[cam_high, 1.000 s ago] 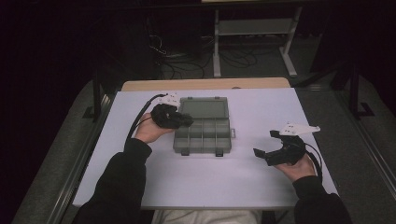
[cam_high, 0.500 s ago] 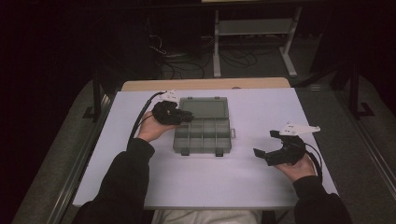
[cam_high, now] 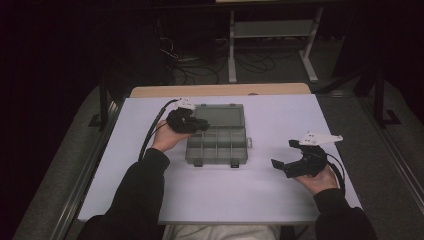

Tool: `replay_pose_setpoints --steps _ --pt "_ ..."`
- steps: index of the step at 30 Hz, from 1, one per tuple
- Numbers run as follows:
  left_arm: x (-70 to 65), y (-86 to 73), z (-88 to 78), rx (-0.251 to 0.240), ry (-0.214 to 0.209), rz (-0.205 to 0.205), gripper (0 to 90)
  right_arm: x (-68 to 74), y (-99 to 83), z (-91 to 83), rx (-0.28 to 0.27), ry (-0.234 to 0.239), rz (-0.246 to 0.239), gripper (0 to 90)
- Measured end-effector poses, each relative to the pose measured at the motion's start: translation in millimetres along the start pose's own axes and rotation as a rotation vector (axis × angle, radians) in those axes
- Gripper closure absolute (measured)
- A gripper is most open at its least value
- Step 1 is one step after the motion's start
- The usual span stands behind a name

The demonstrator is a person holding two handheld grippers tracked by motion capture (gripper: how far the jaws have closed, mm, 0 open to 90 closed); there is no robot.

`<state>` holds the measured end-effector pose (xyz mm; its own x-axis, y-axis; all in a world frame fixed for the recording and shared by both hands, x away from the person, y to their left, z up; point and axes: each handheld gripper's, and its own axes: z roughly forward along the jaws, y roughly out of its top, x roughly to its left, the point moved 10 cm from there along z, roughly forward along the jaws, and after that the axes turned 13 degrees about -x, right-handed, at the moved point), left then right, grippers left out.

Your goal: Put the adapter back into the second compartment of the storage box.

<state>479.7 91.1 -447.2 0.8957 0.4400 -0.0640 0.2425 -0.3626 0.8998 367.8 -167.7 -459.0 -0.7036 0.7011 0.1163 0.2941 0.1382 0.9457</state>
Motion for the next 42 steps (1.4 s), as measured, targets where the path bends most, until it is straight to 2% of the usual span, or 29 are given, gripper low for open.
replay_pose_setpoints --steps 16,23,26,29,39,42 --pt "-0.5 -12.9 20.4 0.04 -0.006 -0.008 76.3 1.6 -0.3 0.1 0.002 0.004 -0.003 0.0" --pt "0.2 -15.7 23.4 0.051 -0.006 -0.01 76.3 2.0 -0.5 0.4 0.004 0.004 -0.003 0.0" --pt "0.0 -21.9 25.2 0.084 -0.015 -0.012 76.2 2.4 -1.1 1.1 0.007 0.006 -0.005 0.0" --pt "-1.2 -23.7 24.5 0.094 -0.027 -0.018 75.5 2.4 -1.4 1.3 0.01 0.007 -0.006 0.0" --pt "-0.8 -16.8 15.8 0.078 -0.01 -0.02 61.7 2.7 -1.9 1.5 0.012 0.007 -0.006 0.0" --pt "-0.9 -11.8 8.7 0.061 -0.009 -0.032 58.2 2.7 -2.0 1.6 0.013 0.007 -0.006 0.0"
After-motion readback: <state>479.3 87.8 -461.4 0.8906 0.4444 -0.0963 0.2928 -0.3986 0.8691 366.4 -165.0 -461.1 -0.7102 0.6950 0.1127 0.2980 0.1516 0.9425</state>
